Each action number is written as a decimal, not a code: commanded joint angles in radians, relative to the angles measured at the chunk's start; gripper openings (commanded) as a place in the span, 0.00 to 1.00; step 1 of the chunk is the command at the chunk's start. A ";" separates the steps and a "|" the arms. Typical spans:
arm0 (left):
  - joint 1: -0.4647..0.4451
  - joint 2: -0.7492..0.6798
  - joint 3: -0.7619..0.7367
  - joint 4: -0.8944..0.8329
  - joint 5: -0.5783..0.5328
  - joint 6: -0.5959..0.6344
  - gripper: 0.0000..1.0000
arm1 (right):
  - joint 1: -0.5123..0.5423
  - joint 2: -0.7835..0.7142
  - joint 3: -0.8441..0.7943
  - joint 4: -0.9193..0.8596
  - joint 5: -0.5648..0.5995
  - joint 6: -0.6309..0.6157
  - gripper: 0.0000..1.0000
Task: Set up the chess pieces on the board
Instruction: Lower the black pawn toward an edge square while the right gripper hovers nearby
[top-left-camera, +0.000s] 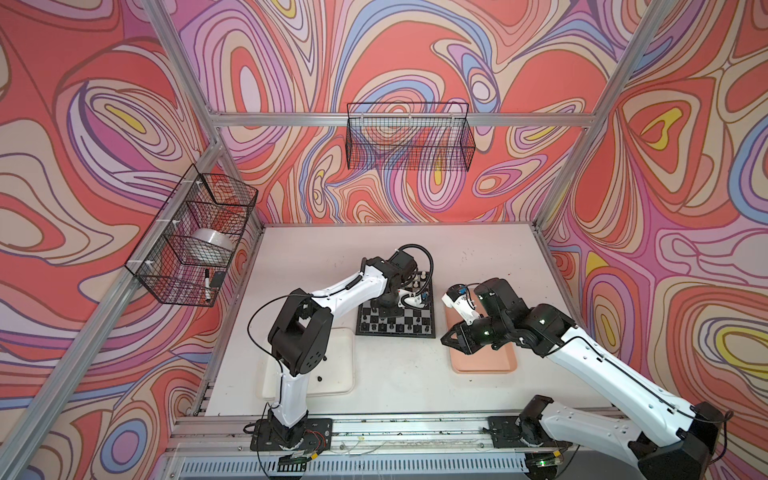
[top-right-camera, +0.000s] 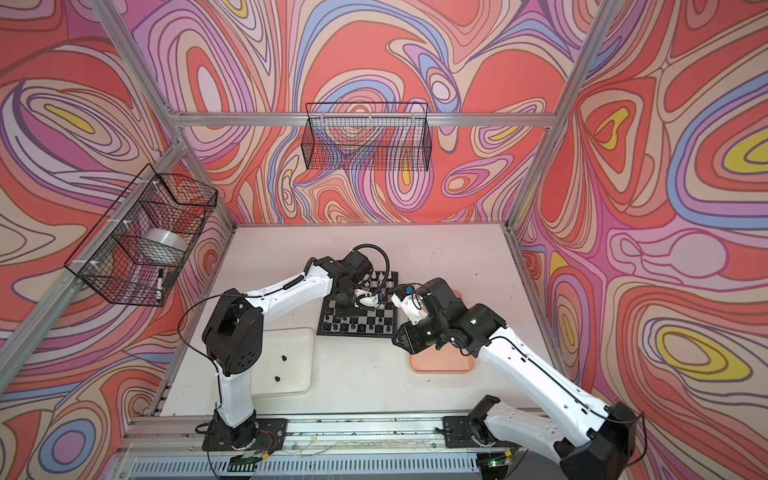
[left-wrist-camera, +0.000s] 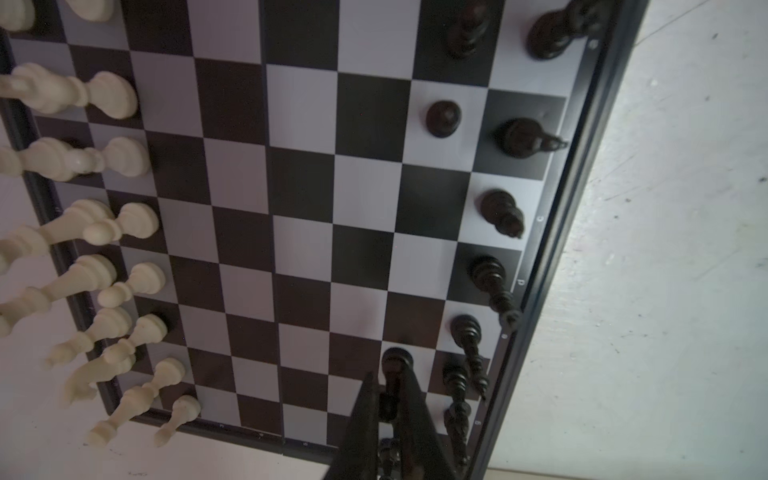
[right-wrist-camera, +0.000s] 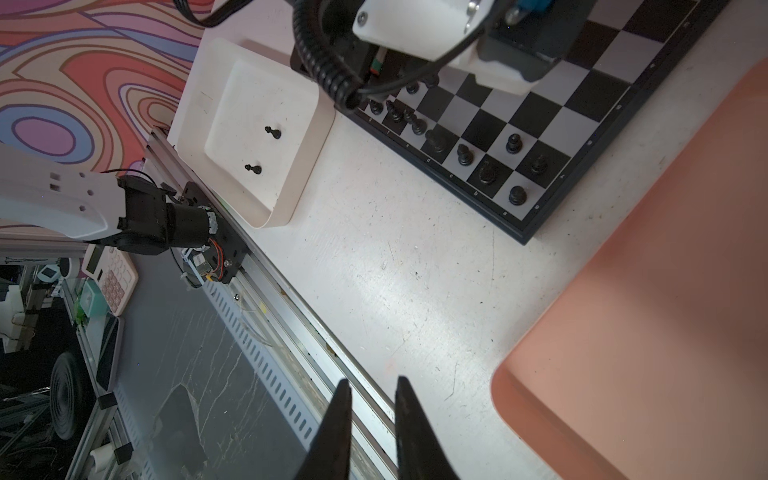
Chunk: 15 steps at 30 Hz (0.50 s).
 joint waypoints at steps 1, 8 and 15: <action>-0.007 0.023 0.007 0.005 -0.002 -0.003 0.11 | 0.003 -0.014 -0.014 -0.003 0.010 0.003 0.19; -0.010 0.036 -0.004 0.005 0.001 -0.004 0.11 | 0.003 -0.016 -0.018 0.000 0.015 0.003 0.19; -0.010 0.037 -0.026 0.016 -0.002 -0.005 0.11 | 0.003 -0.015 -0.022 0.002 0.016 0.001 0.20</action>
